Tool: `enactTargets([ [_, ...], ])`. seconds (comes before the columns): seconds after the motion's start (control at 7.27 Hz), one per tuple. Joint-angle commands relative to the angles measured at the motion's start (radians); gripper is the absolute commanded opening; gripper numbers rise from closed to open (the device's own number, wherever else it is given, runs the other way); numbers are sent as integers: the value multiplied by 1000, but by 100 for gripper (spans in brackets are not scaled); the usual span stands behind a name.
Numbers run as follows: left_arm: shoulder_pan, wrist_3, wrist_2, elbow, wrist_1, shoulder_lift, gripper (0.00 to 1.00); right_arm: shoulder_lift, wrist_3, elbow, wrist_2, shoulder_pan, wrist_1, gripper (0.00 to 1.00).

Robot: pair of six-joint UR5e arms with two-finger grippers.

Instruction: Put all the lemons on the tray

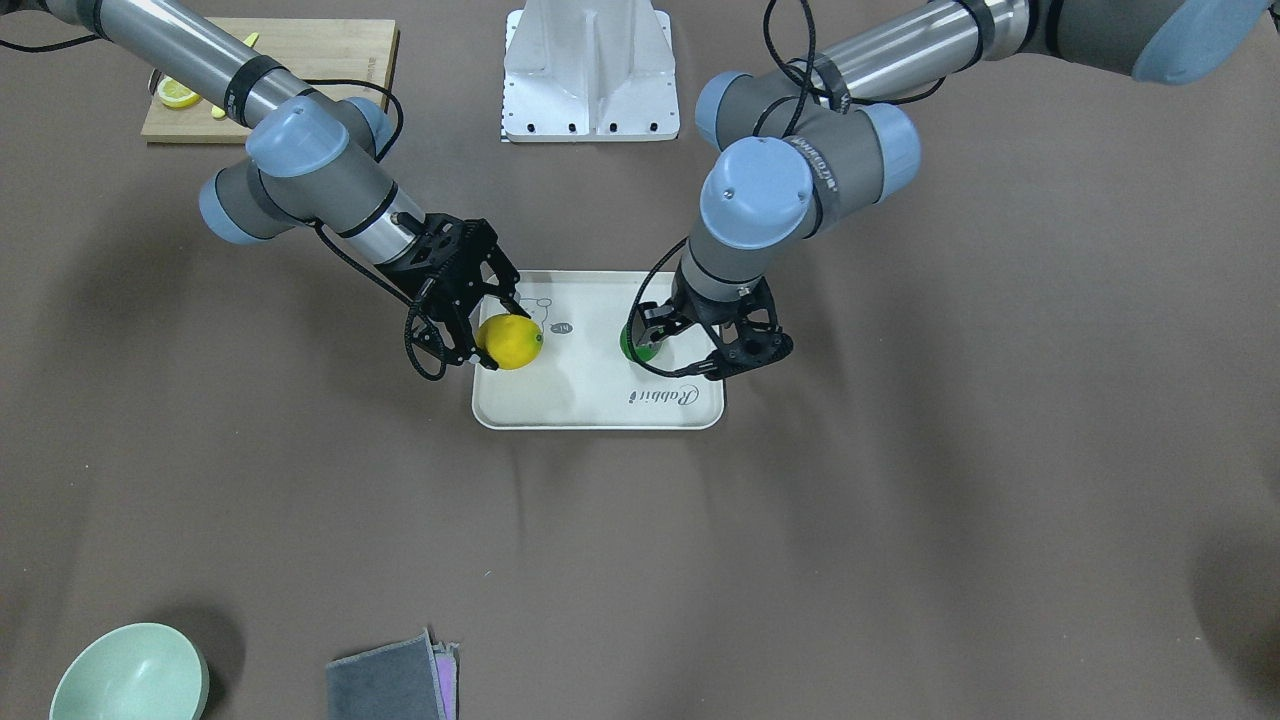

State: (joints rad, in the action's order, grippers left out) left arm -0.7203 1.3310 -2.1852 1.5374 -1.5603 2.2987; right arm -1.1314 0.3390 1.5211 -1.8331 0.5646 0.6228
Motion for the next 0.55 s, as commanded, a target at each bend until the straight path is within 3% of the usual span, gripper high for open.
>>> enactTargets([
  [0.0,-164,-289,-83,252,178,-201,98,1,0,-4,0,0,0,75],
  [0.14,-238,-467,-85,321,318,-229,98,1,0,-4,1,1,0,94],
  [0.41,-365,-715,-87,377,417,-309,98,2,-2,-4,0,12,2,99],
])
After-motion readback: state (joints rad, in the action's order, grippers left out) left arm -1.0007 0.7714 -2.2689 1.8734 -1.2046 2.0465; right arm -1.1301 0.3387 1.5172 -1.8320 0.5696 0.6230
